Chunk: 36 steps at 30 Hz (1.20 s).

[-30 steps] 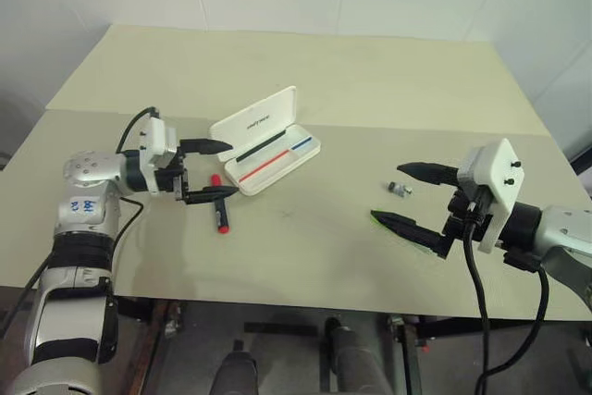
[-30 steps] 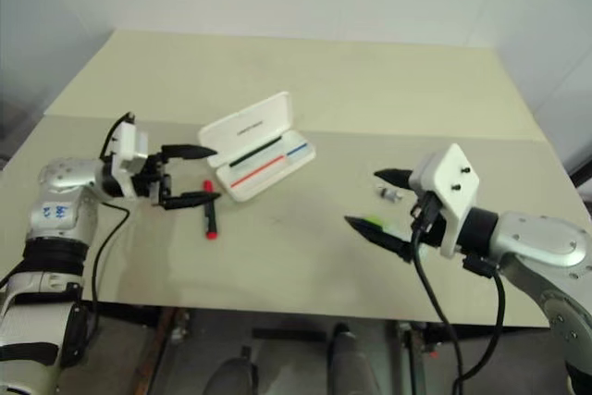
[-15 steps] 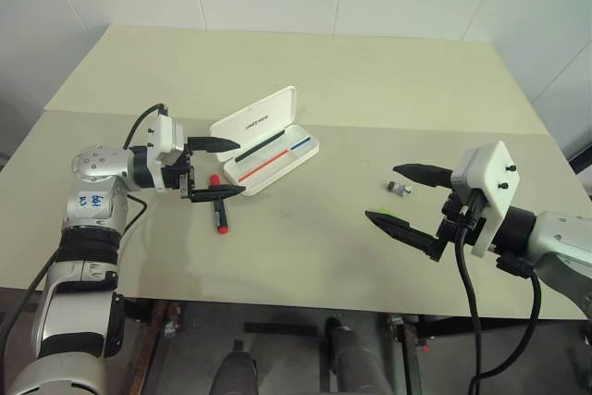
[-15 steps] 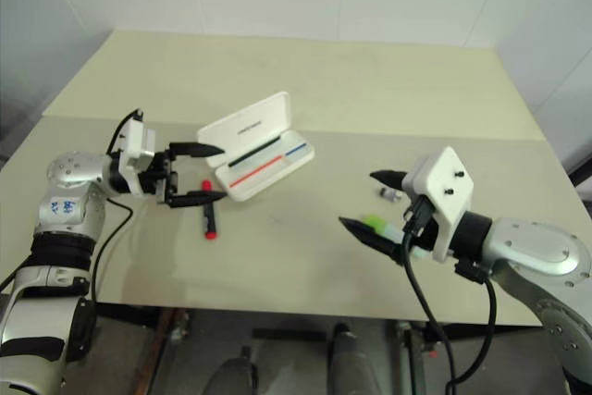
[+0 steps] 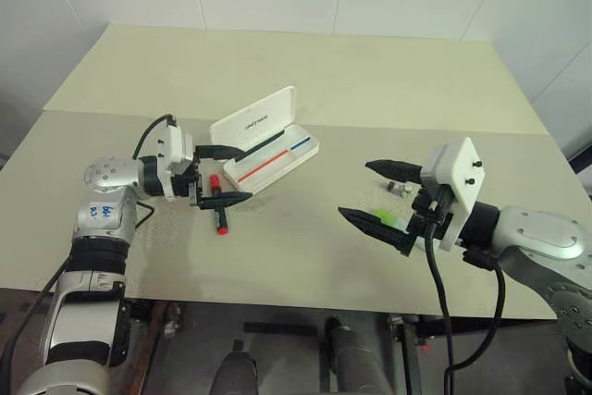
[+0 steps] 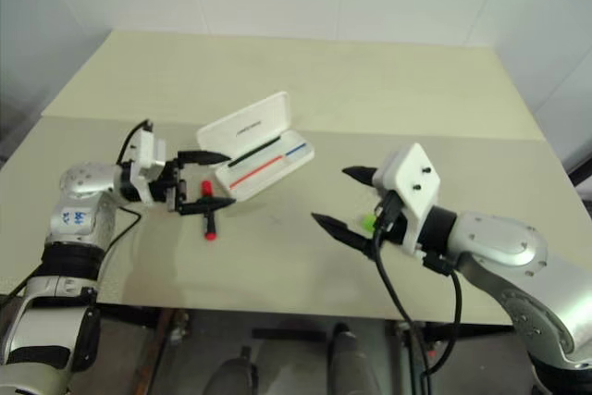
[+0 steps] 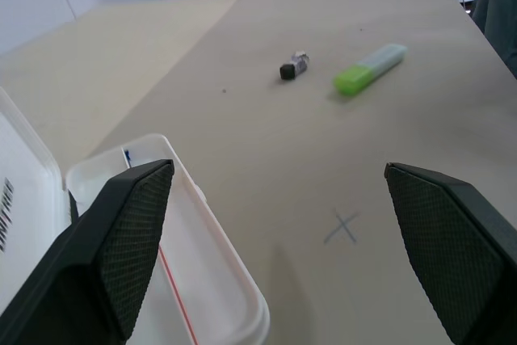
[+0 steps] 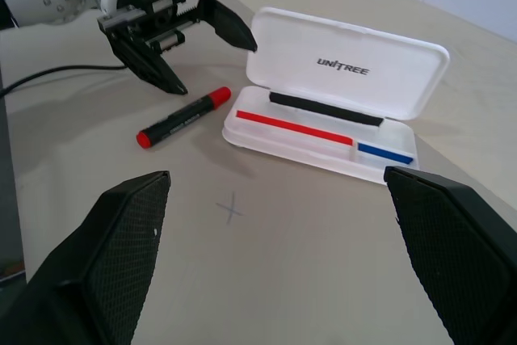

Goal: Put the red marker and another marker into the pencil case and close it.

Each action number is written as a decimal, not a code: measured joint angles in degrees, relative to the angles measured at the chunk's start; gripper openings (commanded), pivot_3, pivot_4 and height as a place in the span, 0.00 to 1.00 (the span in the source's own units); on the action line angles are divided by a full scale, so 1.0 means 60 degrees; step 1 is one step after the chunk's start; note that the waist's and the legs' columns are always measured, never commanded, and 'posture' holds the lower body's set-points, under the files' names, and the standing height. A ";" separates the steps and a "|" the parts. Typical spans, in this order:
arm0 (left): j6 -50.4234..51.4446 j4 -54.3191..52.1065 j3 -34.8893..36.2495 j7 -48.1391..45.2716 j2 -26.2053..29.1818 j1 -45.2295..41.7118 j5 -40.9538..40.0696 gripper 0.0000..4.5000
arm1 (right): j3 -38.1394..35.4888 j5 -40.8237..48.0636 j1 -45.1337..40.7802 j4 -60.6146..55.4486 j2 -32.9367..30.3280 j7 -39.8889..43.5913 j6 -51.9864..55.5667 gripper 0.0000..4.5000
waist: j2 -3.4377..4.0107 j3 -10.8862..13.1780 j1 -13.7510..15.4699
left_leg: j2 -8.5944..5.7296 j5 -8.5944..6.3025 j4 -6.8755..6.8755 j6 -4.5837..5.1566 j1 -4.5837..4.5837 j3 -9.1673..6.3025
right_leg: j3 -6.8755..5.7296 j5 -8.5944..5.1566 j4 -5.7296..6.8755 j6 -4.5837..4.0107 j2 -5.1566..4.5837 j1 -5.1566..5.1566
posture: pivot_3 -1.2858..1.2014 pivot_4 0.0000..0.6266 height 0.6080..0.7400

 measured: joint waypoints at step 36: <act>0.2115 -0.2483 -0.1867 0.5685 -0.1748 0.0759 0.3165 0.99 | -0.0140 -0.0058 0.0406 0.0075 -0.0172 -0.0011 0.0012 1.00 | -0.0002 0.0001 0.0027 | 0.0000 -0.0008 0.0008 0.0014 -0.0006 0.0002 | 0.0000 0.0005 -0.0070 0.0009 0.0000 0.0007 | 0.52 0.24 1.00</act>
